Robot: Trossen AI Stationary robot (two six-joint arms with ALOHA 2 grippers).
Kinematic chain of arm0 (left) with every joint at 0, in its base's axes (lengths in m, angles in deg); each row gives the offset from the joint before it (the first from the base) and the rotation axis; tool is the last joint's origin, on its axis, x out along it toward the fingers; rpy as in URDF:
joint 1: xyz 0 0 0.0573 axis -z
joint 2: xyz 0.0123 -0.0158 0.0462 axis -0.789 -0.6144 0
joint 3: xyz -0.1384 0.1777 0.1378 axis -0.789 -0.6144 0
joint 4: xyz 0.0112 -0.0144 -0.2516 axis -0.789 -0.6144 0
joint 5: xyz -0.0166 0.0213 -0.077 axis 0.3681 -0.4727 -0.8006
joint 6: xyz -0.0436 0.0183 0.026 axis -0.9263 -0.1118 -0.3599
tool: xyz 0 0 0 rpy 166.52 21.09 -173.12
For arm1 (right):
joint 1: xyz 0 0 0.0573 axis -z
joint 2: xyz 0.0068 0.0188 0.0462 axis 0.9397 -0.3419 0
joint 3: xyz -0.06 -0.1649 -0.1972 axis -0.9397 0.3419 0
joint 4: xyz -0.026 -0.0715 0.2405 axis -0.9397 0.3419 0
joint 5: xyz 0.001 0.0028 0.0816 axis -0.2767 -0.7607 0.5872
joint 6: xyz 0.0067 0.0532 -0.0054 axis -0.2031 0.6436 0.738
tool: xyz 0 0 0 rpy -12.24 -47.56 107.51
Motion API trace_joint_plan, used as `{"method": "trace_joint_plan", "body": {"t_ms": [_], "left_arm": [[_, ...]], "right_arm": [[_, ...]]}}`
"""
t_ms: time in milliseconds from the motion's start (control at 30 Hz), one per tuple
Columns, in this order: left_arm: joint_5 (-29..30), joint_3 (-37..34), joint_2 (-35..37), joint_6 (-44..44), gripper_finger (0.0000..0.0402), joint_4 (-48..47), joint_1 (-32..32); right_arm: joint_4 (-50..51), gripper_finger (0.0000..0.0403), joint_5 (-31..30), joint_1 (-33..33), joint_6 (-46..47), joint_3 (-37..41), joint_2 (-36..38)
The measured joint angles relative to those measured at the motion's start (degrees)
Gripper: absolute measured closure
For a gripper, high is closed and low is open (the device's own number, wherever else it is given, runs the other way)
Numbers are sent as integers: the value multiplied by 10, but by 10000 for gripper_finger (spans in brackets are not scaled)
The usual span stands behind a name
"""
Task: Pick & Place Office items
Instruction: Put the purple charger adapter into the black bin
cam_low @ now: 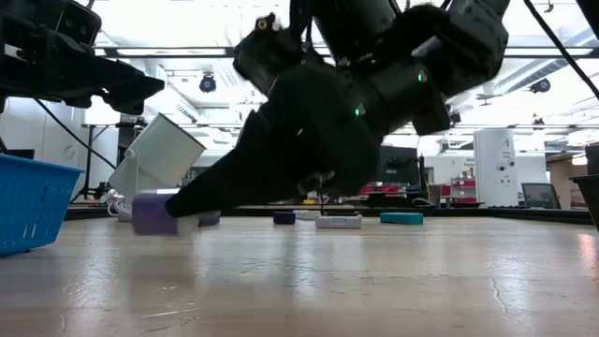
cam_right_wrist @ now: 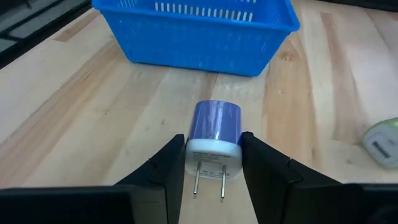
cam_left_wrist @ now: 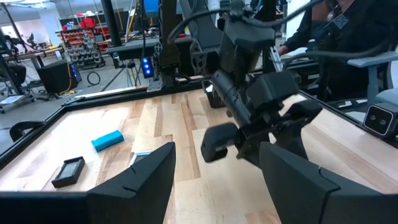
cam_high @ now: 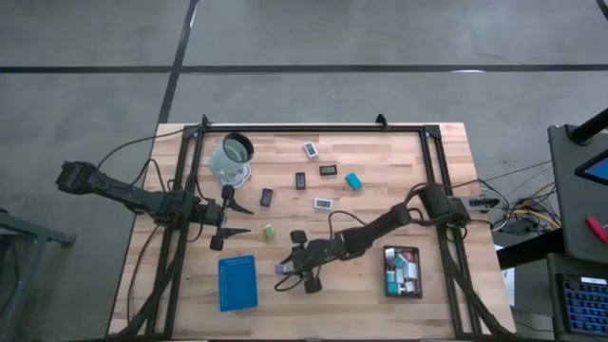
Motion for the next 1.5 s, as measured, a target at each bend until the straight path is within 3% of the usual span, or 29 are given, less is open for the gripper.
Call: {"method": "trace_joint_plan", "body": {"t_ms": [467,767,1333,1500], "left_arm": [[0,0,0,0,164,0,0],[0,0,0,0,164,0,0],[0,0,0,0,164,0,0],[0,0,0,0,164,0,0]], "right_arm": [[195,275,-52,-1,-16,3,134],[376,272,-62,-6,88,3,237],[703,269,-59,-71,419,-2,379],[805,268,-34,-100,572,-2,402]]}}
